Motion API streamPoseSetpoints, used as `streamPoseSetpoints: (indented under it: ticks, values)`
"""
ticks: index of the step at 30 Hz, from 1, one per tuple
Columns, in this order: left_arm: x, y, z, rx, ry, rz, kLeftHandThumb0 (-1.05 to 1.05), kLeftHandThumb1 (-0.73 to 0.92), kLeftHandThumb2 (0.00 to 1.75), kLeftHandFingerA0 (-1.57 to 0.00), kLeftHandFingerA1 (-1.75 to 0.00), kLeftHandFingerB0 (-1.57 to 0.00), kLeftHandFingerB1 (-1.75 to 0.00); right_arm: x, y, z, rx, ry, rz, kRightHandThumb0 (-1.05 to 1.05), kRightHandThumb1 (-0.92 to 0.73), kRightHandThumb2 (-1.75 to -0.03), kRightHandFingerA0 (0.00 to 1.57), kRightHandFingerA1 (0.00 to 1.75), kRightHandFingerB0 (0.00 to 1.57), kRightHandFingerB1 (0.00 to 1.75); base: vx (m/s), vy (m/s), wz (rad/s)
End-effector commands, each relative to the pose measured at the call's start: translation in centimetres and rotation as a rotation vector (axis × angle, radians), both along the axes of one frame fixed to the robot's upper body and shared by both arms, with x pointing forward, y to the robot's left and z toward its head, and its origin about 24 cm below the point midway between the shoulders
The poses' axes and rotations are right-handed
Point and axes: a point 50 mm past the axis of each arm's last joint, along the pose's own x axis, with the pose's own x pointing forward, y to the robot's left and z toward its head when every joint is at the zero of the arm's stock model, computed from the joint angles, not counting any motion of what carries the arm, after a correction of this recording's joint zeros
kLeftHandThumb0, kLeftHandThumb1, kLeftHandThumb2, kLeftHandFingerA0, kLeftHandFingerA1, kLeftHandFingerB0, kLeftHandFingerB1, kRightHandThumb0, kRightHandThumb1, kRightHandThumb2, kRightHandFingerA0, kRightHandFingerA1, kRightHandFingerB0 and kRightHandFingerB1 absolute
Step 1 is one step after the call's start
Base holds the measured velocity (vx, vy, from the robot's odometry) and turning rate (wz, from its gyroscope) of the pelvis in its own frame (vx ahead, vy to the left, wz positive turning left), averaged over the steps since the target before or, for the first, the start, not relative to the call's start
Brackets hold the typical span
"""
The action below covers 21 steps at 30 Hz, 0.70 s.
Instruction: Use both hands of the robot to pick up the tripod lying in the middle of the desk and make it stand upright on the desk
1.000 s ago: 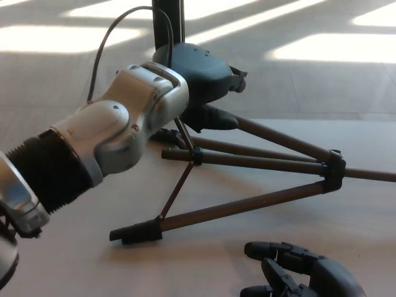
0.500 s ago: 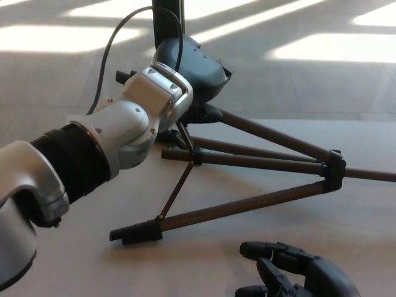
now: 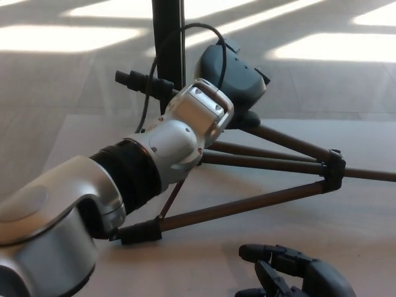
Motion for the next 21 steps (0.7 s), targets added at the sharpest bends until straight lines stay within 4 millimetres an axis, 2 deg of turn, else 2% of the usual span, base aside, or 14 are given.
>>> streamPoseSetpoints:
  ticks: [1,2,3,4,5,6,12,13,14,17,18,19,20,21]
  values:
    - [-0.1,-0.2,-0.4,-0.026,0.015,0.020,-0.80,0.40,0.91,0.00,-0.25,0.00,-0.16,0.2,-0.2,0.1,-0.013,-0.041,0.002,-0.70,-0.74,-0.62,0.66,0.79,0.65,0.54,0.00,0.000,0.00]
    - [-0.1,-0.2,-0.4,-0.027,0.011,0.019,-0.96,0.50,0.67,0.00,-0.27,0.00,-0.29,0.3,-0.1,0.1,-0.009,-0.042,0.000,-0.70,-0.73,-0.62,0.66,0.78,0.68,0.55,0.00,0.000,0.00]
    - [-0.1,-0.2,-0.4,-0.020,0.008,0.020,-0.98,0.49,0.68,0.00,-0.31,0.00,-0.28,0.3,0.0,0.1,-0.009,-0.044,-0.001,-0.71,-0.74,-0.62,0.68,0.79,0.71,0.58,0.00,0.000,0.00]
    - [-0.1,-0.2,-0.4,-0.001,0.002,0.021,-0.76,0.37,0.91,0.00,-0.30,0.00,-0.18,0.5,0.1,0.2,-0.011,-0.046,-0.001,-0.65,-0.61,-1.07,0.69,0.81,0.66,0.68,0.00,0.000,0.00]
    - [-0.1,-0.2,-0.4,0.011,-0.001,0.022,-0.76,0.37,0.91,0.00,-0.30,0.00,-0.18,0.6,0.1,0.2,-0.012,-0.047,-0.001,-0.65,-0.61,-1.07,0.69,0.81,0.66,0.68,0.00,0.000,0.00]
    - [-0.1,-0.1,-0.7,0.056,-0.012,0.018,-0.76,0.37,0.90,0.00,-0.32,0.00,-0.19,0.6,0.1,0.3,-0.015,-0.049,-0.002,-0.71,-0.74,-0.62,0.69,0.79,0.72,0.58,0.00,0.000,0.00]
    - [0.2,1.5,-1.2,0.272,0.017,0.121,-0.96,0.53,0.91,0.00,-0.16,0.00,-0.05,1.0,0.3,0.7,-0.020,-0.039,-0.028,-0.73,-0.73,-0.62,0.67,0.82,0.64,0.52,0.00,0.000,0.00]
    - [0.4,2.3,-1.2,0.332,0.001,0.144,-0.85,0.55,0.63,0.00,-0.08,0.00,-0.20,1.1,0.3,0.7,-0.009,-0.036,-0.027,-0.74,-0.72,-0.62,0.67,0.82,0.64,0.53,0.00,0.000,0.00]
    - [0.5,2.8,-1.2,0.356,-0.012,0.154,-0.91,0.50,0.91,0.00,-0.17,0.00,-0.06,1.1,0.3,0.7,-0.010,-0.040,-0.023,-0.74,-0.73,-0.62,0.66,0.81,0.65,0.52,0.00,0.000,0.00]
    - [0.8,4.2,-1.4,0.411,-0.026,0.190,-0.93,0.41,0.78,0.00,-0.11,-0.04,-0.16,1.2,0.3,0.7,-0.022,-0.044,-0.016,-0.73,-0.72,-0.62,0.67,0.81,0.66,0.51,0.00,0.000,0.00]
    - [0.8,4.5,-1.4,0.397,-0.023,0.194,-0.86,0.52,0.64,0.00,-0.03,0.00,-0.25,1.2,0.3,0.7,-0.026,-0.046,-0.014,-0.74,-0.72,-0.62,0.67,0.82,0.66,0.51,0.00,0.000,0.00]
    - [0.9,4.6,-1.5,0.388,-0.019,0.196,-0.96,0.42,0.79,0.00,-0.10,-0.04,-0.14,1.3,0.3,0.8,-0.028,-0.047,-0.011,-0.73,-0.73,-0.62,0.65,0.83,0.65,0.50,0.00,0.000,0.00]
    - [0.9,4.8,-1.6,0.382,-0.019,0.196,-0.85,0.44,0.94,0.00,-0.25,0.00,-0.14,1.2,0.4,0.8,-0.028,-0.049,-0.008,-0.72,-0.73,-0.62,0.64,0.84,0.65,0.50,0.00,0.000,0.00]
    - [0.8,4.7,-1.8,0.376,-0.021,0.191,-0.90,0.49,0.84,0.00,-0.17,0.00,-0.06,1.3,0.5,0.9,-0.029,-0.053,-0.006,-0.73,-0.73,-0.62,0.64,0.87,0.66,0.51,0.00,0.000,0.00]
